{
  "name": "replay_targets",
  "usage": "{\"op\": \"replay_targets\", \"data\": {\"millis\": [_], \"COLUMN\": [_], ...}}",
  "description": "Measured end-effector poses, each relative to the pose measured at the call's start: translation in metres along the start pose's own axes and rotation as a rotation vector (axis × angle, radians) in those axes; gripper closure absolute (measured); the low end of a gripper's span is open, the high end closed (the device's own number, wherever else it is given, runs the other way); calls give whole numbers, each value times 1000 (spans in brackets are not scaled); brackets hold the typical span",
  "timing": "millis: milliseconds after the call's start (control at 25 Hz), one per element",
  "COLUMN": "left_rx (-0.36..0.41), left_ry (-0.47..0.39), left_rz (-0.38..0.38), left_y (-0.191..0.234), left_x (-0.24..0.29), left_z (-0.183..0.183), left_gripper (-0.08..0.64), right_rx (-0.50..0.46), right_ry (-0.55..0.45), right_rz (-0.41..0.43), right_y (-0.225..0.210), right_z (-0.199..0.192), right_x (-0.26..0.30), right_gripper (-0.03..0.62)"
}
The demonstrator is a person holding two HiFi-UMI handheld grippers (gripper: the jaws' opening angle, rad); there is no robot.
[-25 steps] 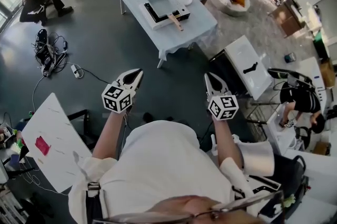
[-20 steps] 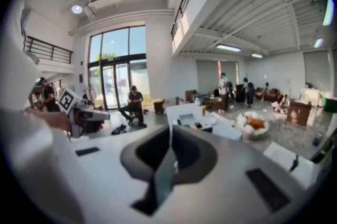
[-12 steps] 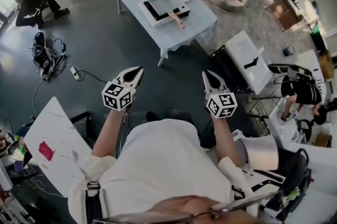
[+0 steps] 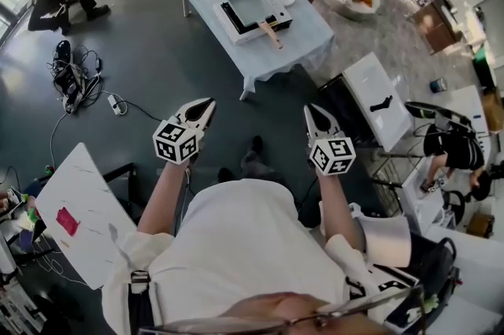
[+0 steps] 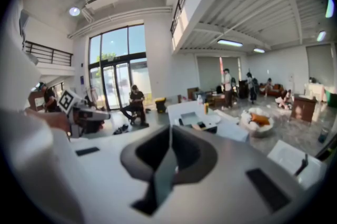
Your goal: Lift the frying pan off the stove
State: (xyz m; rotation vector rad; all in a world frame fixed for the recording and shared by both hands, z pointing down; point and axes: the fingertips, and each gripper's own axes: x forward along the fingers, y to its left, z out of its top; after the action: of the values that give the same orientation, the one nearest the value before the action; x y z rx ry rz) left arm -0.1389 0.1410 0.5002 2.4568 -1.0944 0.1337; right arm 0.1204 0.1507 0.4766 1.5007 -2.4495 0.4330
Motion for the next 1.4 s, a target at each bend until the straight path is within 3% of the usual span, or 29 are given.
{"op": "replay_targets", "data": {"millis": [1000,1400], "left_rx": [-21,-31], "left_ry": [-29,-36], "left_rz": [141,177], "left_y": [32,33], "left_x": [150,181], "left_z": [57,67], "left_gripper": [531,531], "right_rx": [-54,-70], "right_ry": [30,35], "right_rz": [171,226], "right_y": [-132,-153], "right_z": [48,59], "right_x": [134,163], "right_gripper": [557,557]}}
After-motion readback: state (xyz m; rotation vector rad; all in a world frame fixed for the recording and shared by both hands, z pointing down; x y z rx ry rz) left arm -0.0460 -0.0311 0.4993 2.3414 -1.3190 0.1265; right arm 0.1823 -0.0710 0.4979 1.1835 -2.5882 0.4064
